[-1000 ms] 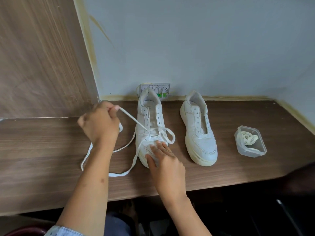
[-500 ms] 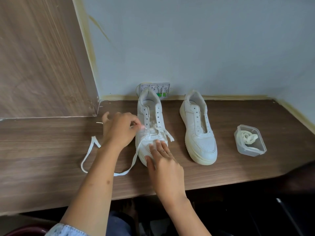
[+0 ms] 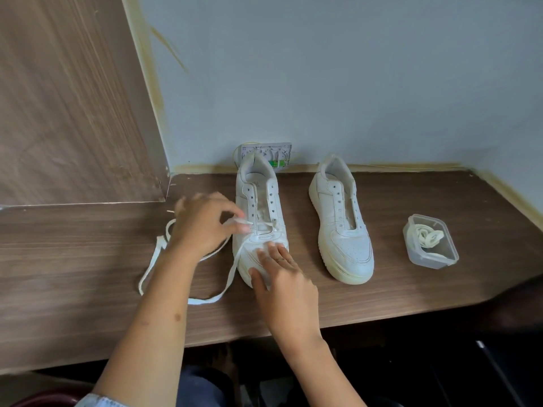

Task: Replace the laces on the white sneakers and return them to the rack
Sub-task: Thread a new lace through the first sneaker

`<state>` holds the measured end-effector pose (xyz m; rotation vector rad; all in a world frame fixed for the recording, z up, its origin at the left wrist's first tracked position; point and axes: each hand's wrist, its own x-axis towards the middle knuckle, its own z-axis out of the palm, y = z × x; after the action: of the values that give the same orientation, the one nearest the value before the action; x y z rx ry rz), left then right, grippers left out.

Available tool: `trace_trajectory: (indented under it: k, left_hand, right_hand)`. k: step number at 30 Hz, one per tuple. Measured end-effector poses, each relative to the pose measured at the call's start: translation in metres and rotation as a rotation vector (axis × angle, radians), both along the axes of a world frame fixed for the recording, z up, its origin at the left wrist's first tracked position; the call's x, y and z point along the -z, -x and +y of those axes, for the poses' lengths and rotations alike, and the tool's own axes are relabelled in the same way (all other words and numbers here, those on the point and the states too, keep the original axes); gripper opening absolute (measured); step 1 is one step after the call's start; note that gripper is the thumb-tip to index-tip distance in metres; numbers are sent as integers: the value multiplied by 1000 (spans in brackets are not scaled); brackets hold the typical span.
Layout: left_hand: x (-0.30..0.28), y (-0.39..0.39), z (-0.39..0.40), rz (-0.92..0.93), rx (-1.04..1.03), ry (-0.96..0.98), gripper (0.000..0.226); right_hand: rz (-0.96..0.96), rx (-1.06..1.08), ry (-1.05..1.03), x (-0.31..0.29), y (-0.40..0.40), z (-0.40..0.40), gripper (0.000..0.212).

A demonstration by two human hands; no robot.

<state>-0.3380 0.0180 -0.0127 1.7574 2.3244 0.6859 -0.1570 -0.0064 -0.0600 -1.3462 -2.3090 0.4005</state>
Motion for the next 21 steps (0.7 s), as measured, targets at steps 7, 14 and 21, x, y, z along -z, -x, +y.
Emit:
trace_trajectory:
  k: [7,14,21]
  left_hand:
    - [2,1,2,-5,-276,-216,19]
    - [1,1,2,-21,-330,-243,15]
    - [5,-1,-4,-249,-191,320,12]
  right_hand:
    - [-51,-30,107,-8,-3,1,40]
    - [-50,-32,149,-15,-1,0,39]
    - [-15,-4,138,-13,-1,2,40]
